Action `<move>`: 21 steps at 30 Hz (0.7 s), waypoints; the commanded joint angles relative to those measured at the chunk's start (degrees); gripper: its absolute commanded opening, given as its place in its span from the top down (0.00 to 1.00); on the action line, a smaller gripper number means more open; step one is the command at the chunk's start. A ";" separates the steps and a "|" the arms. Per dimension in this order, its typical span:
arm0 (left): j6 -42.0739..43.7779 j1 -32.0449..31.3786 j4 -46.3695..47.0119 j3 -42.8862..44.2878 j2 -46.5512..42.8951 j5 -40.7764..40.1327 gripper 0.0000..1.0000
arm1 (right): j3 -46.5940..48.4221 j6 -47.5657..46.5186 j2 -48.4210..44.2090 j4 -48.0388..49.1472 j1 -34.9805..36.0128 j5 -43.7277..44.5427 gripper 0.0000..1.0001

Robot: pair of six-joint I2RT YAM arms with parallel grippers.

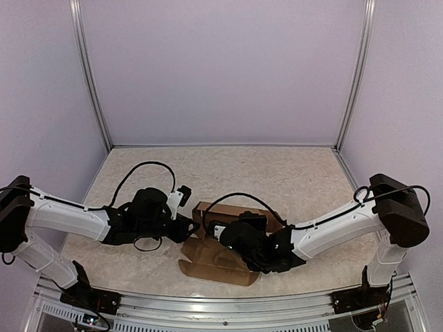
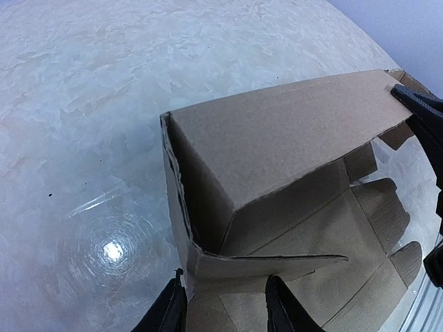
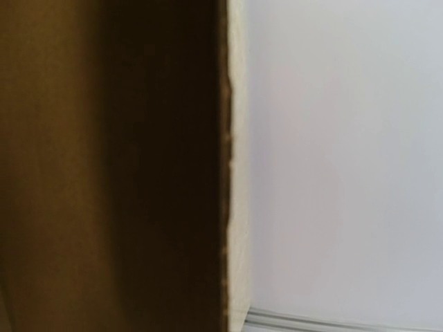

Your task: Fold the paper box

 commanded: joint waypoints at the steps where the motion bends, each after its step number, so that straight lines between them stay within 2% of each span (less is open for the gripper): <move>1: 0.66 -0.59 0.19 -0.14 1.96 -1.13 0.63 | 1.69 3.99 -0.26 -3.90 0.99 -0.28 1.00; 16: 1.64 -1.12 -3.02 2.25 4.58 -4.61 0.64 | 1.74 6.66 4.19 -2.63 3.23 3.28 1.00; 21: 1.70 -1.41 -5.63 4.26 6.40 -6.80 0.67 | 2.06 8.36 5.48 -2.37 3.97 4.17 1.00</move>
